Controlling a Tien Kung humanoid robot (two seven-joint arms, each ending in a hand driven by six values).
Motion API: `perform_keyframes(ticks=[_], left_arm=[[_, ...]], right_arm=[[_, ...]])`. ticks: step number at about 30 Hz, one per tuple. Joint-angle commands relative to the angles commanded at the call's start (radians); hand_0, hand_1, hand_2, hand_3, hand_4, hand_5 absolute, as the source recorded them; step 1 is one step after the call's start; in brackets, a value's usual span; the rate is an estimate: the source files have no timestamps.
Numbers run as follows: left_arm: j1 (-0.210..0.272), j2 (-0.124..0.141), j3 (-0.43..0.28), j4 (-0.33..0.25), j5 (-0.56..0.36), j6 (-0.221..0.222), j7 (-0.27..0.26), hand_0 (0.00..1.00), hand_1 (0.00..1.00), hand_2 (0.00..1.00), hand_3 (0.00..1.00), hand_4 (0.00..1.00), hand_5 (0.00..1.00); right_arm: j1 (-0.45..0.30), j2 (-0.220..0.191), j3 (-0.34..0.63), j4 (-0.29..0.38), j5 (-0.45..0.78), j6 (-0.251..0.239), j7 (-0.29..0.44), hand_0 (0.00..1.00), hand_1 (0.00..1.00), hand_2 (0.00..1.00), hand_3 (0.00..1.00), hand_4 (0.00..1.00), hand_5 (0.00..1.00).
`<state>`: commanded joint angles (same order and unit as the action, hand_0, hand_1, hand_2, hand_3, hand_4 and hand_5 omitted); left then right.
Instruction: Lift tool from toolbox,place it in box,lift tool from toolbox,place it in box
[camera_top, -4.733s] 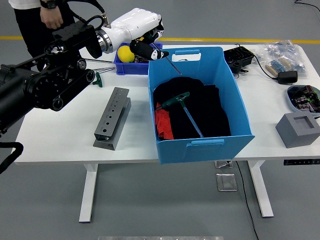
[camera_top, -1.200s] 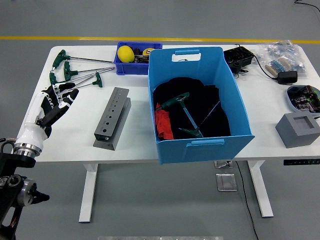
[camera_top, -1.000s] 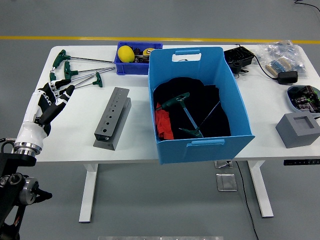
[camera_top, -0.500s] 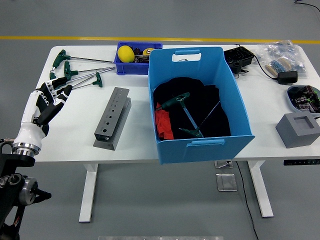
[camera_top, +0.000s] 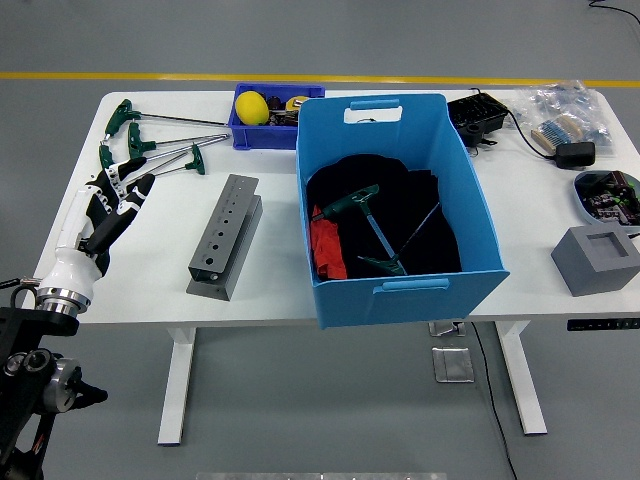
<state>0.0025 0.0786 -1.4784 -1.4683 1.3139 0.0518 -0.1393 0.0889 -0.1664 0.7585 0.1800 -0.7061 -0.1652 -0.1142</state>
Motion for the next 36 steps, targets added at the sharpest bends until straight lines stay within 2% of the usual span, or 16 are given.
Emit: perform_keyframes(ticks=[5,6,12,13,36], left_arm=[[0.003,0.002,0.002,0.002,0.018,-0.006,0.003,0.831,0.845,0.939,0.809,0.893,0.618],[0.005,0.003,0.002,0.003,0.02,-0.006,0.003,0.849,0.891,0.964,0.807,0.899,0.633],[0.008,0.006,0.005,0.007,0.016,0.003,-0.005,0.849,0.891,0.964,0.807,0.899,0.633],[0.007,0.007,0.006,0.007,0.014,0.007,-0.008,0.866,0.914,0.989,0.812,0.901,0.641],[0.007,0.011,0.016,0.008,0.04,-0.004,-0.002,0.873,0.919,0.993,0.837,0.918,0.671]], right_arm=[[-0.003,0.002,0.007,0.0,-0.021,0.0,-0.006,0.635,0.62,0.706,0.587,0.863,0.692],[-0.003,0.002,0.008,0.0,-0.02,-0.001,-0.006,0.635,0.62,0.706,0.587,0.863,0.692],[-0.003,0.004,0.008,0.0,-0.024,-0.003,-0.008,0.633,0.619,0.707,0.587,0.861,0.692],[-0.002,0.004,0.007,0.0,-0.023,-0.003,-0.008,0.633,0.618,0.706,0.58,0.86,0.693],[0.002,0.003,-0.018,0.0,0.007,-0.008,-0.008,0.629,0.616,0.704,0.577,0.854,0.692]])
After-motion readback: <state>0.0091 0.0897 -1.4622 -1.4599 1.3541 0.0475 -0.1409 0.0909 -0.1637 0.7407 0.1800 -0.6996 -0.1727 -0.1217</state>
